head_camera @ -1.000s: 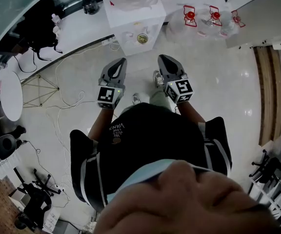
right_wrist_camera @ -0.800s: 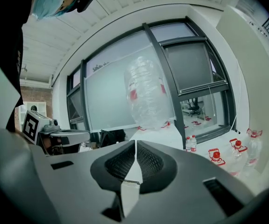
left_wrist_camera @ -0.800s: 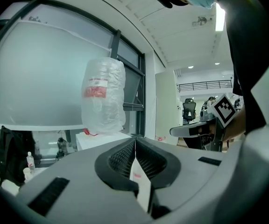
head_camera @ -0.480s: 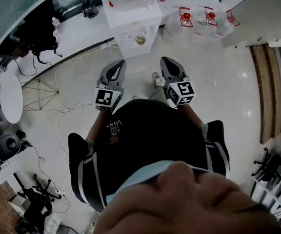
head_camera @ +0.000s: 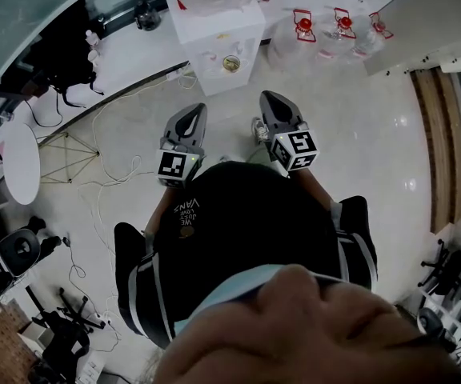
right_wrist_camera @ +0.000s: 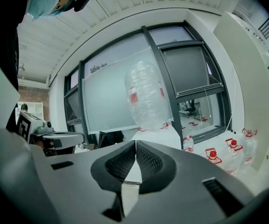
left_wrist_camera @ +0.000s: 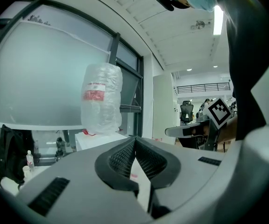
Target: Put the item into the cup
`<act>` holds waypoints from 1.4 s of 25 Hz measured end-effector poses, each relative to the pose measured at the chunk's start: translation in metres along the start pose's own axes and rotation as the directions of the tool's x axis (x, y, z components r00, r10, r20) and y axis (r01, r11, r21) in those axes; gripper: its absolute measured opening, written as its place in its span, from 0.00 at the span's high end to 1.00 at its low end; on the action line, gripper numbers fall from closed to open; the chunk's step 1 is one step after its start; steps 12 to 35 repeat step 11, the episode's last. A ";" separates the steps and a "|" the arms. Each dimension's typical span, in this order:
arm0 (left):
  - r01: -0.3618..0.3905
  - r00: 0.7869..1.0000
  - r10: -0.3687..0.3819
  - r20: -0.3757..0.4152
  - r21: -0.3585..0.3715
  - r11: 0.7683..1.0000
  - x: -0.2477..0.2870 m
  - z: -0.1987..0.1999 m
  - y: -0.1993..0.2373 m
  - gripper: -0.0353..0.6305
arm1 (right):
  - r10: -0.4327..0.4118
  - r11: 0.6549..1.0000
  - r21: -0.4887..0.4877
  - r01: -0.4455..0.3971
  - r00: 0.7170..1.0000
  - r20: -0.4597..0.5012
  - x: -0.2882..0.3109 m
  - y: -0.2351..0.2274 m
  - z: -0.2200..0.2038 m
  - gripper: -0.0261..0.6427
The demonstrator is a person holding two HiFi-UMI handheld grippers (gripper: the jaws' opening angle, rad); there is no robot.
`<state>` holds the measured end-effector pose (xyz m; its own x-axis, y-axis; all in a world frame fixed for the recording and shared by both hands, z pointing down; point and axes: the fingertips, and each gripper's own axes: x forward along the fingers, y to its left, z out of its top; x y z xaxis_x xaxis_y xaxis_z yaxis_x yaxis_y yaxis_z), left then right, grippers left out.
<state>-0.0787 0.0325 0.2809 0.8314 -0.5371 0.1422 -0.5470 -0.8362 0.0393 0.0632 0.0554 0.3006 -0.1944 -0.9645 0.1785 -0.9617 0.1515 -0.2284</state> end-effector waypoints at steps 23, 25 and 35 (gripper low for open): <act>-0.012 1.000 0.012 -0.002 -0.003 1.000 0.005 -0.001 0.008 0.92 | 0.011 1.000 -0.006 -0.011 1.000 -0.009 0.010 0.000 0.001 0.90; -0.012 1.000 0.012 -0.002 -0.003 1.000 0.005 -0.001 0.008 0.92 | 0.011 1.000 -0.006 -0.011 1.000 -0.009 0.010 0.000 0.001 0.90; -0.012 1.000 0.012 -0.002 -0.003 1.000 0.005 -0.001 0.008 0.92 | 0.011 1.000 -0.006 -0.011 1.000 -0.009 0.010 0.000 0.001 0.90</act>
